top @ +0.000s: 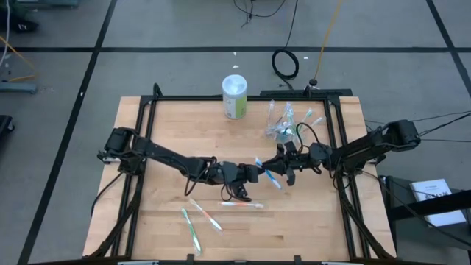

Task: Pick & Place toothbrushing station
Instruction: Put the blue toothbrush into the transparent organizer

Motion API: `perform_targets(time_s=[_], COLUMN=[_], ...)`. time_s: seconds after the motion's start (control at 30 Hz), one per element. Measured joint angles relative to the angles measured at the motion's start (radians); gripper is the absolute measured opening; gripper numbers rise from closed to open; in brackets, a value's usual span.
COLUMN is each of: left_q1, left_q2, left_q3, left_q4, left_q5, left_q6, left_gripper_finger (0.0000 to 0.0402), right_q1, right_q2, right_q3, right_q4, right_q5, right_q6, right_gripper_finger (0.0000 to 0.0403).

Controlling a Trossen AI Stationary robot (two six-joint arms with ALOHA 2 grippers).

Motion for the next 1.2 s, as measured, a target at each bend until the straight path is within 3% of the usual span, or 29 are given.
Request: perform_targets(time_s=[0.2,0.33,0.5,0.73,0.83,0.93,1.13,1.2], left_q1=[-0.022,-0.041,-0.054,-0.087,-0.093,-0.078,-0.020,-0.001], left_q2=[0.000,0.000,0.000,-0.023,-0.066,-0.132,-0.255,-0.274], left_q3=[0.000,0.000,0.000,0.000,0.000,0.001,0.001,0.001], left_q4=[0.013,0.014,0.004,0.005,-0.045,-0.191,-0.448,-0.489], left_q5=[-0.029,-0.112,-0.108,-0.173,-0.222,-0.230,-0.143,-0.134], left_q6=[-0.141,-0.176,-0.163,-0.518,-0.734,-0.976,-1.373,-1.436], left_gripper_finger=[0.0007,0.0037,0.0086,0.0125,0.0126,0.0126,0.0127,0.0127], right_q1=[0.000,0.000,0.000,-0.018,-0.018,-0.018,-0.018,-0.018], right_q2=[0.000,0.000,0.000,-0.082,-0.166,-0.287,-0.525,-0.565], right_q3=[0.000,0.000,0.000,0.000,0.000,0.000,0.000,-0.001], right_q4=[0.004,0.014,0.038,0.010,-0.071,-0.207,-0.562,-0.598], right_q5=[-0.004,0.003,0.008,0.035,0.156,0.341,0.916,1.040], right_q6=[0.008,0.031,0.034,-0.152,-0.306,-0.418,-0.579,-0.633], right_gripper_finger=[0.0009,0.0011,0.0008,0.0007,0.0006,0.0006,0.0005,0.0005])
